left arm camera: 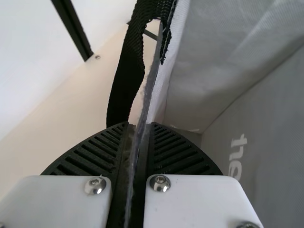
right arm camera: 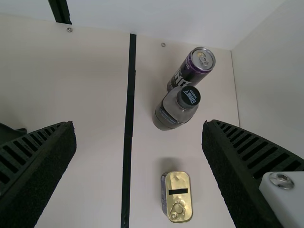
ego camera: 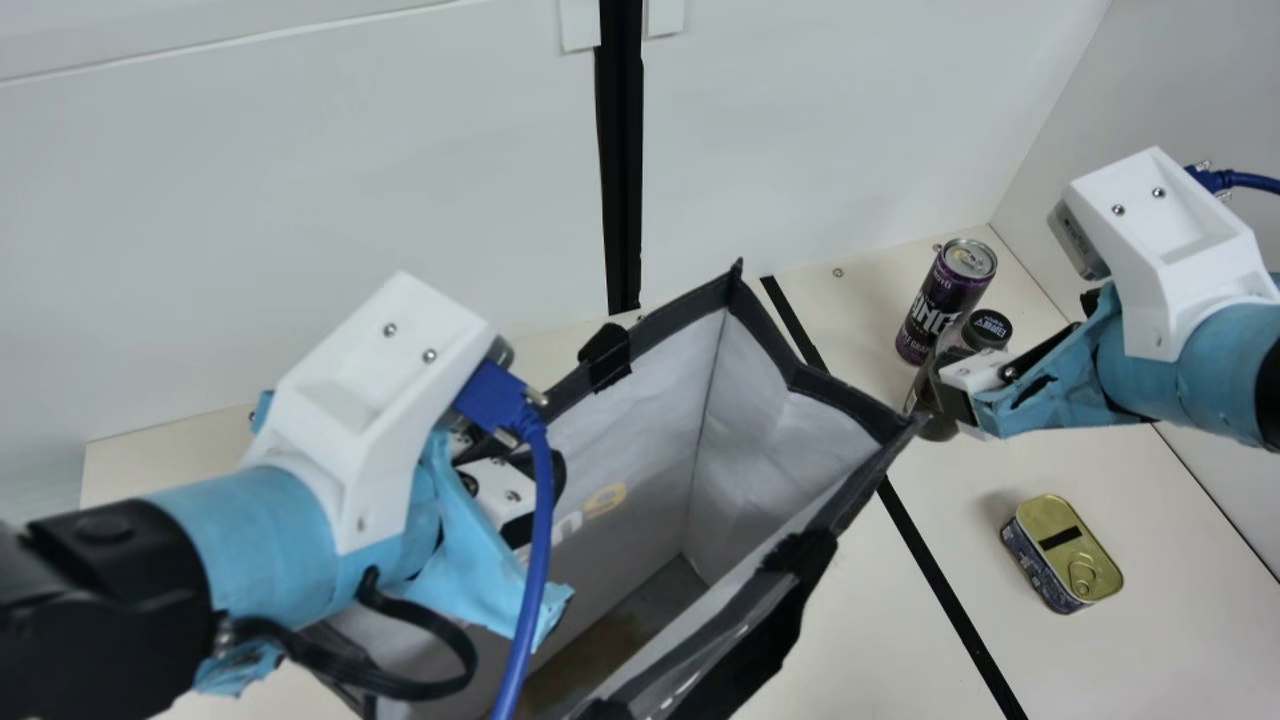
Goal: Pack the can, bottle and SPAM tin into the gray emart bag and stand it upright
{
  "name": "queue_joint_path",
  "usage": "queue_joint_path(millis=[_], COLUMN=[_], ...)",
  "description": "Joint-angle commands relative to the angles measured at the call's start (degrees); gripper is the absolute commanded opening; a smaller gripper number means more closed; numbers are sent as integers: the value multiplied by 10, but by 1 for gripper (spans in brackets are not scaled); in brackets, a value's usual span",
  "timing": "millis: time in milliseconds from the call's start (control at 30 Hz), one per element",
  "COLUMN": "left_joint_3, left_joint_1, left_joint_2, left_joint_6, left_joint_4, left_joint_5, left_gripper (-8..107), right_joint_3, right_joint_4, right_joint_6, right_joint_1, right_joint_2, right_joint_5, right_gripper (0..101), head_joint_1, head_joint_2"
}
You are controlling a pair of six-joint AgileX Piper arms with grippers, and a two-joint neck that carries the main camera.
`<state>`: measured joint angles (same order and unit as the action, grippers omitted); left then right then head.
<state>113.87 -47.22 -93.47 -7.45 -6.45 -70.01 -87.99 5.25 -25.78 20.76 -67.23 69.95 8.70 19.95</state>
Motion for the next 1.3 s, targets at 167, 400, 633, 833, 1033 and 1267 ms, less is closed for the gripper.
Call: queue_joint_path(millis=[167, 400, 633, 833, 1033, 1267], left_joint_3=[-7, -18, -44, -75, -103, -139], left_joint_1=[2, 1, 0, -5, -9, -16], left_joint_2=[20, 46, 76, 104, 130, 153], left_joint_6=[22, 53, 96, 136, 177, 236], left_joint_4=[48, 108, 190, 271, 349, 437], left_joint_5=[1, 1, 9, 15, 11, 1], left_gripper=[-8, -8, -8, -8, -8, -8], right_joint_3=[0, 0, 0, 0, 0, 0], right_joint_4=[0, 0, 0, 0, 0, 0], right_joint_6=[0, 0, 0, 0, 0, 0], right_joint_1=[0, 0, 0, 0, 0, 0], right_joint_2=[0, 0, 0, 0, 0, 0], right_joint_5=[0, 0, 0, 0, 0, 0], right_gripper=[95, 95, 95, 95, 95, 95], head_joint_1=[13, 13, 13, 13, 13, 13], head_joint_2=[0, 0, 0, 0, 0, 0])
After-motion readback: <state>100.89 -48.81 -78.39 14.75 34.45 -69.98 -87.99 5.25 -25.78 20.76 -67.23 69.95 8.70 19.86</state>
